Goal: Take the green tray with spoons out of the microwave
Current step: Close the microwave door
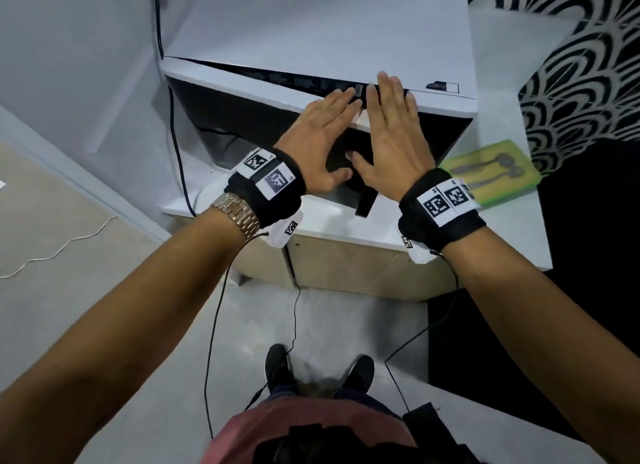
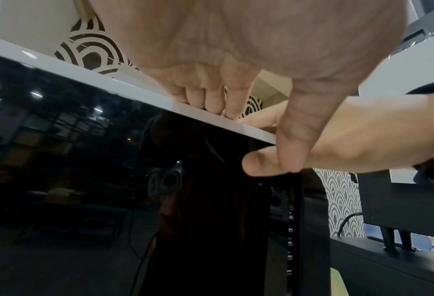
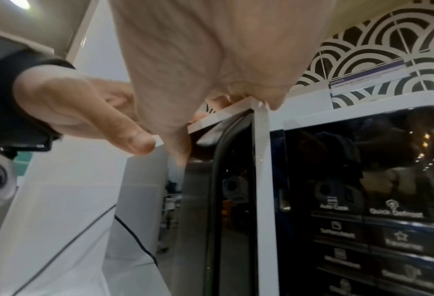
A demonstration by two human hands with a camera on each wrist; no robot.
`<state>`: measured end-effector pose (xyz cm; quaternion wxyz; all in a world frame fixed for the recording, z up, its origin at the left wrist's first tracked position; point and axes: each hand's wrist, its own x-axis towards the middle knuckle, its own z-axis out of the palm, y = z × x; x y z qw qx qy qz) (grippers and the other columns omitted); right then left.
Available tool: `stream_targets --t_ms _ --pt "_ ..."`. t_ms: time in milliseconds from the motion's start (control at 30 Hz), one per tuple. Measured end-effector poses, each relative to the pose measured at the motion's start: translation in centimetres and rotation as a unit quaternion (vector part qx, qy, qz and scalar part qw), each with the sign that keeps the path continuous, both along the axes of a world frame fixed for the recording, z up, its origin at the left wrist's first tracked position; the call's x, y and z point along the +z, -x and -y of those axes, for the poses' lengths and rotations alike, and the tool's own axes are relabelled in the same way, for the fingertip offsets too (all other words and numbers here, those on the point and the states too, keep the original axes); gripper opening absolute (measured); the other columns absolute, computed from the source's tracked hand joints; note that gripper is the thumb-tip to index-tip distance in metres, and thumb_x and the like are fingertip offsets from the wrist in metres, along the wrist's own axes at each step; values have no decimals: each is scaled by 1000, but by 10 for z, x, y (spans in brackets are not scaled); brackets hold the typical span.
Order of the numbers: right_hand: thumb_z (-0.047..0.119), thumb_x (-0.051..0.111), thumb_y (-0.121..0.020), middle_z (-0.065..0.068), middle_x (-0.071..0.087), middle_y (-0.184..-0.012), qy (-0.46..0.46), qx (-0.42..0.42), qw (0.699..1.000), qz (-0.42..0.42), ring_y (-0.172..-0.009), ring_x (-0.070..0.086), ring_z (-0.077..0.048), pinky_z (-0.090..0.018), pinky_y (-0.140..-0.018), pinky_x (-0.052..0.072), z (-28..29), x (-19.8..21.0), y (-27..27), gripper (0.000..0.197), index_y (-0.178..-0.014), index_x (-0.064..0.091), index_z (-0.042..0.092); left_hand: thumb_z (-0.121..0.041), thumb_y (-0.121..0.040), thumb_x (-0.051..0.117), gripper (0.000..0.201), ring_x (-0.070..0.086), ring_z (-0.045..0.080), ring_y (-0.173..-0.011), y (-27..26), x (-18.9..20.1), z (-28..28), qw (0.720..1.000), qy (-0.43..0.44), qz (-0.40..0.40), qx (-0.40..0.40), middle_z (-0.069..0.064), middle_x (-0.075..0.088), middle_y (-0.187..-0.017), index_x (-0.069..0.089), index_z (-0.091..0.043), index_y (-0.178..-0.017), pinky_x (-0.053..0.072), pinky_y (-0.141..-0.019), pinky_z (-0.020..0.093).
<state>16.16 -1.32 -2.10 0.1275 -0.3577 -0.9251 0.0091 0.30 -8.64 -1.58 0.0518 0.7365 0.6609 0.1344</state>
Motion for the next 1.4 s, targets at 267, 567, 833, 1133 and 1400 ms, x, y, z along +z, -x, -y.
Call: stream_targets --t_ms 267,567,833,1133,1400 --pt "66 69 -79 -27 12 -166 10 -72 996 46 -155 8 -41 -53 -126 4 -41 7 3 117 -158 15 -2 -67 -61 76 133 0 30 -152 28 18 -43 988 60 -105 95 10 -1 -165 -3 -16 -156 1 -123 43" --pt "78 71 -65 -23 11 -167 0 -85 993 85 -155 9 -42 -56 -125 7 -61 9 25 132 -161 11 10 -78 -47 75 138 13 34 -150 45 20 -71 974 43 -192 108 9 13 -163 9 -23 -155 15 -121 50" --pt "71 69 -75 -25 17 -165 -29 -90 992 81 -153 15 -43 -56 -125 11 -63 2 26 119 -160 15 8 -77 -46 72 125 31 35 -140 48 19 -76 976 -5 -188 110 9 29 -155 26 -20 -147 29 -114 49" --pt "67 64 -81 -26 20 -164 -60 -97 990 83 -152 19 -44 -56 -124 15 -65 -7 24 109 -160 17 8 -80 -48 67 120 36 35 -135 50 12 -82 974 -34 -194 111 9 34 -150 28 -20 -144 32 -109 50" --pt "68 65 -80 -22 16 -167 -53 -111 989 81 -155 15 -39 -52 -126 11 -60 -5 26 111 -161 15 11 -79 -53 66 126 20 32 -147 53 13 -83 978 1 -189 89 10 20 -160 15 -21 -153 20 -118 51"
